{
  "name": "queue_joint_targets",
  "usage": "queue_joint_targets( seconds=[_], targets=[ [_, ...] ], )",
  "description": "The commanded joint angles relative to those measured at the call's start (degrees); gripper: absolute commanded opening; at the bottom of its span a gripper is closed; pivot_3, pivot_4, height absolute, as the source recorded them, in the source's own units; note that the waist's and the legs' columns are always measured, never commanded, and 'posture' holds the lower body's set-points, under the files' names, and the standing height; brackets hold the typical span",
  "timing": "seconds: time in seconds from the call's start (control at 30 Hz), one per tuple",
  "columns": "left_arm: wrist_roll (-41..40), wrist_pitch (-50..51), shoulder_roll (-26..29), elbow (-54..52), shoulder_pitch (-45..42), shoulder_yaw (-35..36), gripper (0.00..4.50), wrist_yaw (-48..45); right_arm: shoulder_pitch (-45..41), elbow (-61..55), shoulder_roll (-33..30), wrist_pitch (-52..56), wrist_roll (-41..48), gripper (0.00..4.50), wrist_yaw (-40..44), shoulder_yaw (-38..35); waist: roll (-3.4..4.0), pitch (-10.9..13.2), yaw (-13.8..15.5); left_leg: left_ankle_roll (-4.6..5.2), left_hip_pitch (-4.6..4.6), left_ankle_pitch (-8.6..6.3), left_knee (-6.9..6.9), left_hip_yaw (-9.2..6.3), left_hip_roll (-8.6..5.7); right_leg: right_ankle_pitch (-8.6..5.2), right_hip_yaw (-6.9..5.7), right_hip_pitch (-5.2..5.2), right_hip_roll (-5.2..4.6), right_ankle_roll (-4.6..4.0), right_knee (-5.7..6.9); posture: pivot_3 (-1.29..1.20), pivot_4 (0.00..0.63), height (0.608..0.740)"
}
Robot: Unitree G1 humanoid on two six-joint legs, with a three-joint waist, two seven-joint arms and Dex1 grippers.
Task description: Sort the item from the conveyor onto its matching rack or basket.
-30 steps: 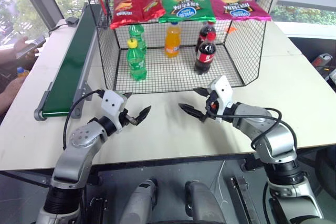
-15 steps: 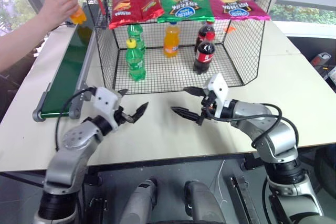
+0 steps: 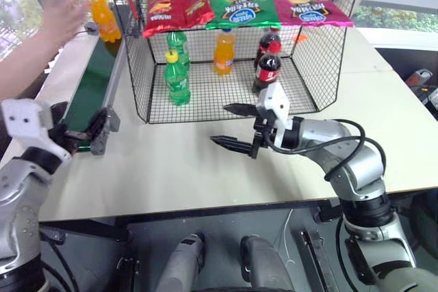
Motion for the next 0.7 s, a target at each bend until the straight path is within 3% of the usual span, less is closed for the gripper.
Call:
queue_joint_targets(
  seconds=[0.03, 0.7],
  targets=[
    [-1.82, 0.05, 0.84, 0.59, 0.79, 3.36, 4.5, 0.36, -1.78, -0.27, 0.93, -1.23, 1.04, 4.44, 0.35, 0.04, 0.0, 0.0, 0.02, 0.0, 0.0, 0.0, 0.0, 0.0, 0.0, 0.0, 0.0, 0.0, 0.0, 0.0, 0.0, 0.0, 0.15, 0.739],
    [-0.49, -4.36, 0.6, 7.07, -0.61, 1.78, 4.5, 3.56, -0.73, 0.23, 1.01, -3.43, -1.4, 4.44, -0.52, 2.44, 0.0, 0.0, 0.09, -0.01, -0.11, -0.01, -0.02, 0.0, -0.01, 0.03, 0.01, -0.08, -0.05, -0.06, -0.06, 0.0, 0.15, 0.739]
  ],
)
